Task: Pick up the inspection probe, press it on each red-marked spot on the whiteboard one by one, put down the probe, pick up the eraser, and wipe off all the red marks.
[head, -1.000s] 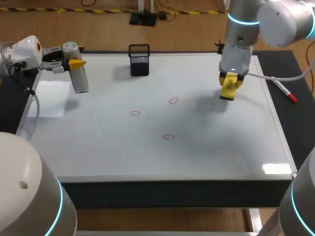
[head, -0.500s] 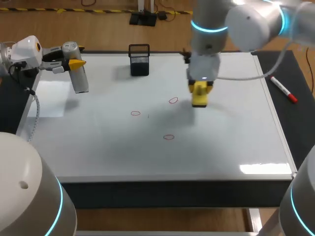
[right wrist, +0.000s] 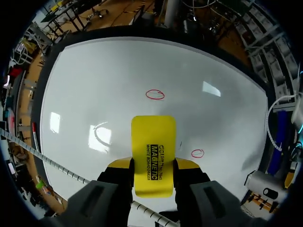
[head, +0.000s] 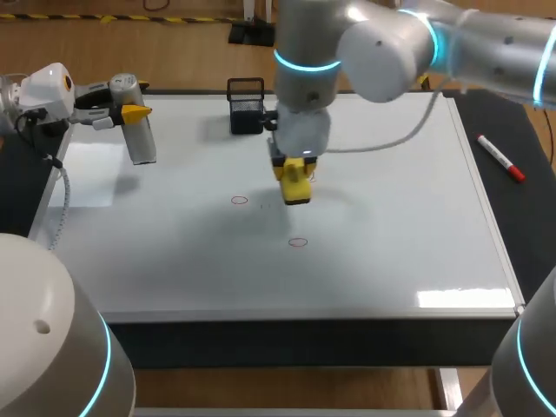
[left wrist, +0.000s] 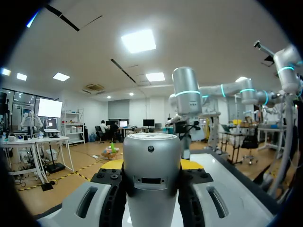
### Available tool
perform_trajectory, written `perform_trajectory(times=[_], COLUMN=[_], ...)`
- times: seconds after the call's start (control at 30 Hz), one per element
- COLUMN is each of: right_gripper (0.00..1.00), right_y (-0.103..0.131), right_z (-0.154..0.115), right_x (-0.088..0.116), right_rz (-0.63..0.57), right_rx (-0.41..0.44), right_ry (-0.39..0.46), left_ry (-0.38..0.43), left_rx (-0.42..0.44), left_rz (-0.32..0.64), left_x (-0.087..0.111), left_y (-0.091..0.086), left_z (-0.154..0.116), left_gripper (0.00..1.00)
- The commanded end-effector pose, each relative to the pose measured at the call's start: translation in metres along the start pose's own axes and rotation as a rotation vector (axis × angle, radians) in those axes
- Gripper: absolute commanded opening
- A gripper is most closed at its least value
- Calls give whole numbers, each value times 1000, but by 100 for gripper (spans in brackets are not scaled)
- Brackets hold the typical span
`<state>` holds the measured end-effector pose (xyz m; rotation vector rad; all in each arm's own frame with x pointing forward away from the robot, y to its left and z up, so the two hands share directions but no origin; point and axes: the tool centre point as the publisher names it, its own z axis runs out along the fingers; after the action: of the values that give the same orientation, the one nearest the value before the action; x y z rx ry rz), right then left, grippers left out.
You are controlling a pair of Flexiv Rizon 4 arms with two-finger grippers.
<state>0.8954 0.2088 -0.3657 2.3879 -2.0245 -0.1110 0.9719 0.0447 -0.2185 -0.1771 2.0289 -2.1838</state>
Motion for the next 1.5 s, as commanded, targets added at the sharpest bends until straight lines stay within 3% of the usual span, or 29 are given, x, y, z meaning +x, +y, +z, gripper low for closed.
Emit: perform_trajectory(times=[0.03,0.33,0.57,1.2,1.5], right_gripper=[0,0,0,0,0], right_y=[-10,-17,-26,-34,-33], right_z=[9,19,29,49,54], right_x=[-39,-95,-120,-129,-121], right_rz=[-22,-64,-29,1,9], right_rx=[-17,-7,-24,0,8], right_ry=[69,82,71,24,26], left_ry=[-3,-3,-3,-3,-3], left_rx=[-1,-1,-1,-1,-1], left_rz=[1,1,1,1,1], left_x=[1,1,1,1,1], left_y=[-1,-1,-1,-1,-1], left_z=[0,0,0,0,0], left_gripper=[0,0,0,0,0])
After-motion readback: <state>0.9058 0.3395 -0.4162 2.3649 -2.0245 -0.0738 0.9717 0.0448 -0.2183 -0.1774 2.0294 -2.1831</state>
